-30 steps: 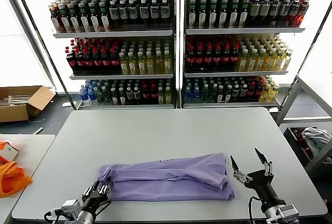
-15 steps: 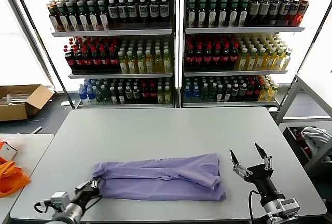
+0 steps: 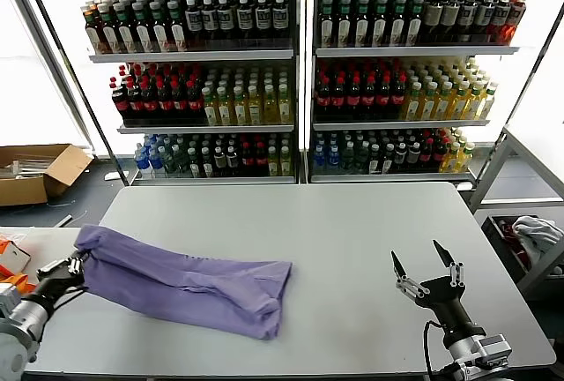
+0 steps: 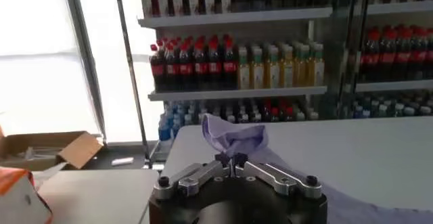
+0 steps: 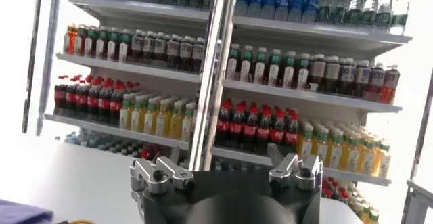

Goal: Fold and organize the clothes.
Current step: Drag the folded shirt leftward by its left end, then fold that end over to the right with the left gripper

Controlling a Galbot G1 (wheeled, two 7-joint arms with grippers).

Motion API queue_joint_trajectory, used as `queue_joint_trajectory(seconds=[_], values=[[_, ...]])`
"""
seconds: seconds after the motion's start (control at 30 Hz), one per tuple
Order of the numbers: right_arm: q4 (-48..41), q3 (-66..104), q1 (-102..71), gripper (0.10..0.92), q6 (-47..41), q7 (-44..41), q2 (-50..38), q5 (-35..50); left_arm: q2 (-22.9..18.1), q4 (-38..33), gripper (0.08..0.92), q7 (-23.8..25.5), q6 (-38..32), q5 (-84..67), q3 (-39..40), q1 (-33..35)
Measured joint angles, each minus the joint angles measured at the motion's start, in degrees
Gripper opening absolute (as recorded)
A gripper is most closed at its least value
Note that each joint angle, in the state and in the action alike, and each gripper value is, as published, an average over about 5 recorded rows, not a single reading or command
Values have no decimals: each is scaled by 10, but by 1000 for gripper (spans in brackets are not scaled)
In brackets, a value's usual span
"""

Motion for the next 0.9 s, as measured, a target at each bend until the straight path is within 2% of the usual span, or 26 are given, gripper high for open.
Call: queue_joint_trajectory(seconds=[0.2,0.47,0.9], values=[[4,-3,-2,823,-2,-1,3,-2,-2,-40,97,-5,-1,-22,12,-16],[14,-4,-6,823,-8,-1,10,-4,-27,-92,97,-26,-8,-32,102,-23],[30,-1,-12,823,-21,-4,18,-9,-53,-101,97,-50,-16,-18,239,-42]])
